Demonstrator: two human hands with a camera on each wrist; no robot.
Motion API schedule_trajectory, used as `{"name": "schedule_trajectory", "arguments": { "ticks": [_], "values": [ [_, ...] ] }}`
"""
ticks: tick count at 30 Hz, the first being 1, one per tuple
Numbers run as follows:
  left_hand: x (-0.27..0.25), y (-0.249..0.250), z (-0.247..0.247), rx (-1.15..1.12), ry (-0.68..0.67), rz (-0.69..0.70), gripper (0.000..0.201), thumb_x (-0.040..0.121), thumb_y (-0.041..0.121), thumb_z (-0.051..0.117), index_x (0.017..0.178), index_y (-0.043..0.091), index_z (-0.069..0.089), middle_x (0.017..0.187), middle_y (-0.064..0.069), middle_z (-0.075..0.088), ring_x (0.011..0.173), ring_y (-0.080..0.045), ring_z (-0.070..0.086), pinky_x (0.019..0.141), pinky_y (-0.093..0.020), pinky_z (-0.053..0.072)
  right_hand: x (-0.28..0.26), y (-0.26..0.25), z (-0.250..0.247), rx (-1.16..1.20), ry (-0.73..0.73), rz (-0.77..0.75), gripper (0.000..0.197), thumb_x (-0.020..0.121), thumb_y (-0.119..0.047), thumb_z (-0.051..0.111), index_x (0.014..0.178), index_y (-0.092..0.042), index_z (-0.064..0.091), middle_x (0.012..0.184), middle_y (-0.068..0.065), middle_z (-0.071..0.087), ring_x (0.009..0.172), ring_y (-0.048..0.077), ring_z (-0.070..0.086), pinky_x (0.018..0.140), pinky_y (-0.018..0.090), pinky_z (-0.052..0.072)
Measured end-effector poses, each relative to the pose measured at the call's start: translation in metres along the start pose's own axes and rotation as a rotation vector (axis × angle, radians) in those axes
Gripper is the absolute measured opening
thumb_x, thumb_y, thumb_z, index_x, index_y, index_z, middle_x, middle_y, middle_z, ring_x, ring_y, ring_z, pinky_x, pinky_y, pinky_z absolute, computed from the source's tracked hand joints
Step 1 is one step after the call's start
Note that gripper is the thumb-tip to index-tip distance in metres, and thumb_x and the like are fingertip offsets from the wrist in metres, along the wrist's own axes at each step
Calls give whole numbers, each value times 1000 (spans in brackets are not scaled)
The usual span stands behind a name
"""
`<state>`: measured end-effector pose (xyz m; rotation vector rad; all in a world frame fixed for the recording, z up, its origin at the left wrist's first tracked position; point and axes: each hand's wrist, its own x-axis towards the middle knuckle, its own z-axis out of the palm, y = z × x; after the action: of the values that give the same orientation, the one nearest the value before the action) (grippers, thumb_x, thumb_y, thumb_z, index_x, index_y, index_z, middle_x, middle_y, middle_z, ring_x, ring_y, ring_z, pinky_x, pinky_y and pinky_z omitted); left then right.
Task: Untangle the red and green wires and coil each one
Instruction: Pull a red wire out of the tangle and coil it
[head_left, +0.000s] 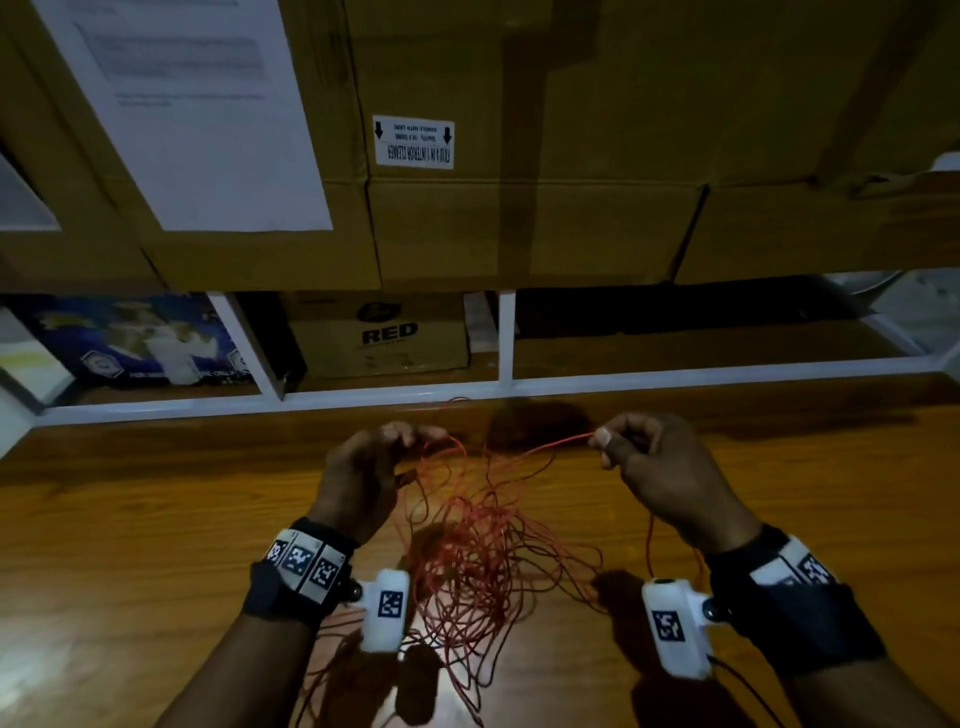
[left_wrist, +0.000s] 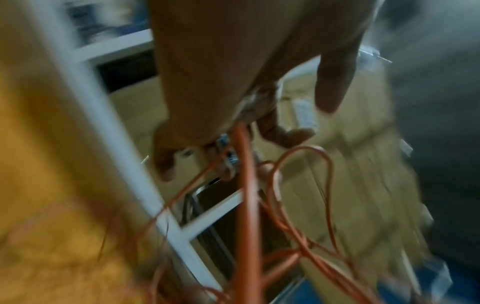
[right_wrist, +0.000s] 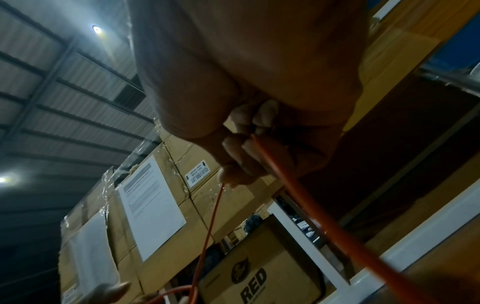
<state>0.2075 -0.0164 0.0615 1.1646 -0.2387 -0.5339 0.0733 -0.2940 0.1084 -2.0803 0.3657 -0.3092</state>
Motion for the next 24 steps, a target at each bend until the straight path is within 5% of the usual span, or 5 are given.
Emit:
{"name": "schedule_trajectory", "arguments": {
  "ticks": [3,8,12,18,24],
  "values": [
    [3,9,16,481,93,174,20,91,25,69,90,6,65,106,-16,70,101,-19,68,91,-46,46,-1,-3,3,4,-32,-13,17,101,-23,61,87,-17,71,74,1,68,51,-6,54,58,21,36],
    [-12,15,61,1255,154,401,51,72,66,77,112,40,57,118,16,51,111,-7,44,85,-29,45,2,-7,8,5,-40,-4,15,101,-25,61,90,-22,70,77,1,71,54,-7,55,60,25,39],
    [-18,-28,80,1760,67,286,73,72,83,61,133,47,45,128,11,43,117,-17,42,90,-35,45,6,-10,7,20,-50,-17,17,101,-25,61,89,-19,71,78,2,71,55,-4,56,61,27,40],
    [-23,-15,23,956,83,477,33,88,4,73,111,28,73,134,13,62,134,-13,50,105,-34,43,18,7,-13,12,23,34,18,100,-22,62,86,-15,72,79,4,71,54,-3,55,60,25,37],
    [-30,3,-20,436,348,386,15,93,-3,65,104,1,75,107,-5,78,110,-24,71,92,-34,59,17,16,-21,75,69,95,17,102,-20,57,90,-15,68,86,8,68,69,16,56,65,34,43]
  ]
}}
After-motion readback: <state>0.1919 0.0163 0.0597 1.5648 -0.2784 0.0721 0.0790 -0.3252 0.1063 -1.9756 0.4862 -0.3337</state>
